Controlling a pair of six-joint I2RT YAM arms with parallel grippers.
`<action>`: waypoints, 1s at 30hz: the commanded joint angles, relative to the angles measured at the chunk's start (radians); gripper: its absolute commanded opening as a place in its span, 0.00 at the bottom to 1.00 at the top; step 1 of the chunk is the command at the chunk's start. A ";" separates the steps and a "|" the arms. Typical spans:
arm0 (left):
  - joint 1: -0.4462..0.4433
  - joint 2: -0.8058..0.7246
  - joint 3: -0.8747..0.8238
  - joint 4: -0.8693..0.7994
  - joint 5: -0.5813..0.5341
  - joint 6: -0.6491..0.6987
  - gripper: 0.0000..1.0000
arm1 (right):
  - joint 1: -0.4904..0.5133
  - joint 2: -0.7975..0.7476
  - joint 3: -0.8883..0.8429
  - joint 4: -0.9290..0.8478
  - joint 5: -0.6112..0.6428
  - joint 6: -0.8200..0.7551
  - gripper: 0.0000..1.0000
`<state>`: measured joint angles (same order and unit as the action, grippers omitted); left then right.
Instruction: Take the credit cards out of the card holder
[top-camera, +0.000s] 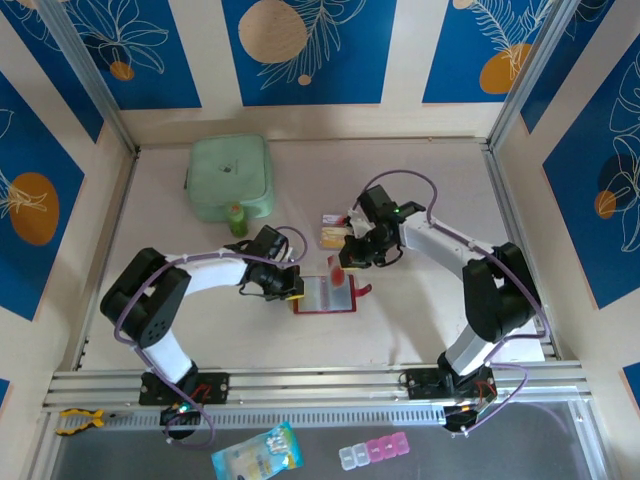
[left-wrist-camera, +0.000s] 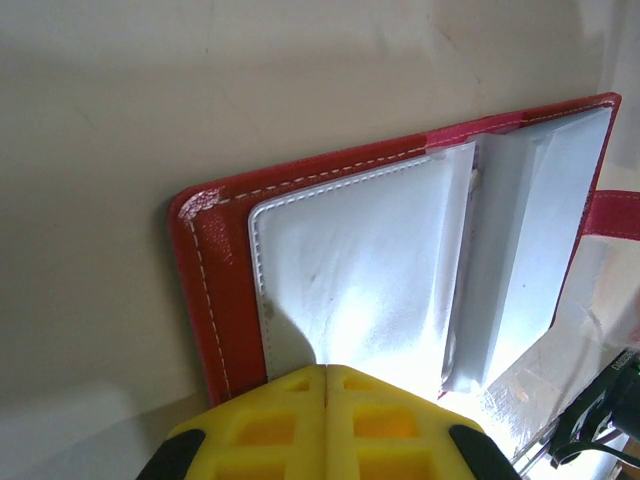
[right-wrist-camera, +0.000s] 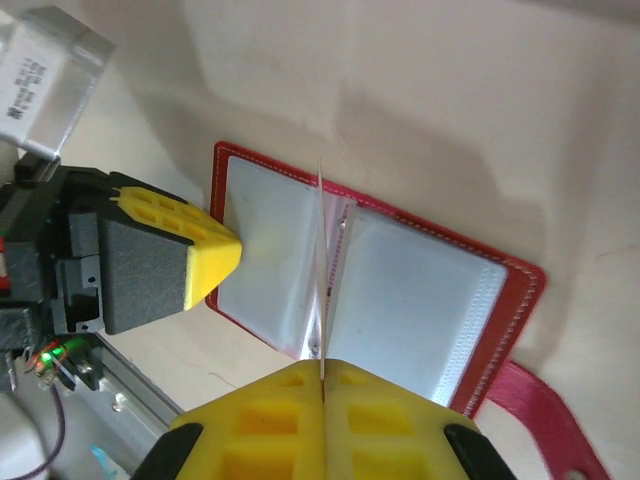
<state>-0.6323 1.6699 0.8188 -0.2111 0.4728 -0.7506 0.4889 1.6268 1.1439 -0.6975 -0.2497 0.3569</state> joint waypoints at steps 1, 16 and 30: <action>-0.001 -0.037 -0.015 -0.031 -0.008 0.001 0.00 | -0.012 -0.026 0.071 -0.117 0.059 -0.174 0.00; 0.006 -0.089 0.011 -0.040 -0.033 0.006 0.06 | -0.011 0.089 0.332 -0.249 0.252 -0.917 0.00; 0.041 -0.118 0.017 -0.094 -0.042 0.030 0.07 | -0.058 0.353 0.704 -0.348 0.263 -1.183 0.00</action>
<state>-0.6044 1.5723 0.8185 -0.2718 0.4385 -0.7486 0.4423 1.9556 1.7939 -0.9947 0.0303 -0.7605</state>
